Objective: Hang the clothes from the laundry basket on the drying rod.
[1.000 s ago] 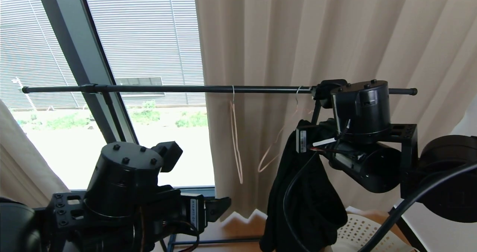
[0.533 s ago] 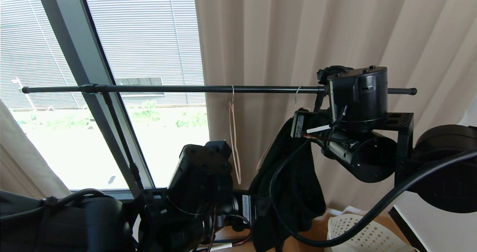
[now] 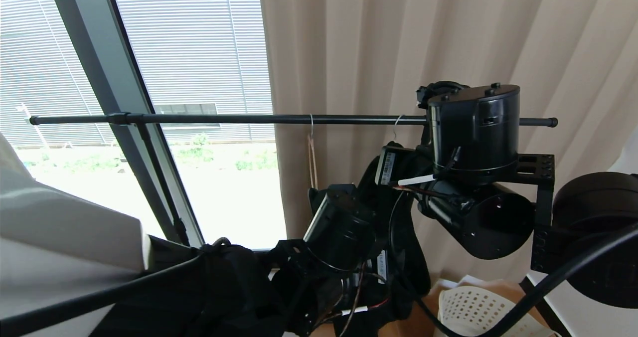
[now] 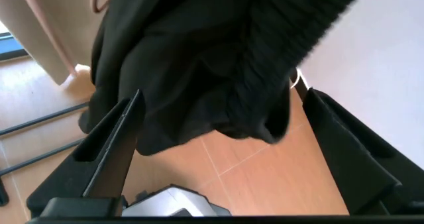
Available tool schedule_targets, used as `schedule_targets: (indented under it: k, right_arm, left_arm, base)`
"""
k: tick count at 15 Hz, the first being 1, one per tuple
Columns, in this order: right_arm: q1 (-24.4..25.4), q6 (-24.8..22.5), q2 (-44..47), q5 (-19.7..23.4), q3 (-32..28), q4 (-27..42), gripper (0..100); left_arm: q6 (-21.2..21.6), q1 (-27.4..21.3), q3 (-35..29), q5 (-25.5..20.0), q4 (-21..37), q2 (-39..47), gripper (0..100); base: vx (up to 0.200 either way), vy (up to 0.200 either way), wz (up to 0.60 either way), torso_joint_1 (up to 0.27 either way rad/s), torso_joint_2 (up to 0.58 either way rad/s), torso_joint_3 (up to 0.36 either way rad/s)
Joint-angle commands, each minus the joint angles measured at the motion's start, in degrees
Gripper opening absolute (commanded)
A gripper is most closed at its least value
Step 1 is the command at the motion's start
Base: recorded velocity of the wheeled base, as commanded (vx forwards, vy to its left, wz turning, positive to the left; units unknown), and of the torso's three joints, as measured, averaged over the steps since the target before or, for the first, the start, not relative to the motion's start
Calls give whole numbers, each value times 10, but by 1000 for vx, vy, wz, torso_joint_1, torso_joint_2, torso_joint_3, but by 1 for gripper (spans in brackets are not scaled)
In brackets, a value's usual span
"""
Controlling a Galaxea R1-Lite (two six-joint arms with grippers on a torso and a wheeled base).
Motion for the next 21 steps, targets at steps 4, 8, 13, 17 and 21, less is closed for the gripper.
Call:
schedule_targets:
  k: [4, 8, 13, 17, 21]
  right_arm:
    - [4, 0, -15, 0, 1, -1, 0]
    - [4, 0, -27, 1, -2, -2, 0]
    - [-6, -1, -44, 1, -8, -2, 0]
    - [-38, -2, -44, 3, -18, -2, 0]
    - [-71, -2, -41, 2, -18, -2, 0]
  left_arm:
    - [2, 3, -46, 46, 1, 76, 100]
    - [10, 2, -31, 99, 2, 86, 100]
    - [16, -1, 20, 99, 1, 83, 100]
    - [30, -13, 72, 99, -3, 65, 100]
    - [30, -20, 126, 99, -19, 20, 100]
  base:
    - [0, 0, 0, 0, 0, 0]
    - [0, 0, 0, 0, 0, 0]
    - [0, 0, 0, 0, 0, 0]
    - [0, 0, 0, 0, 0, 0]
    - [0, 0, 0, 0, 0, 0]
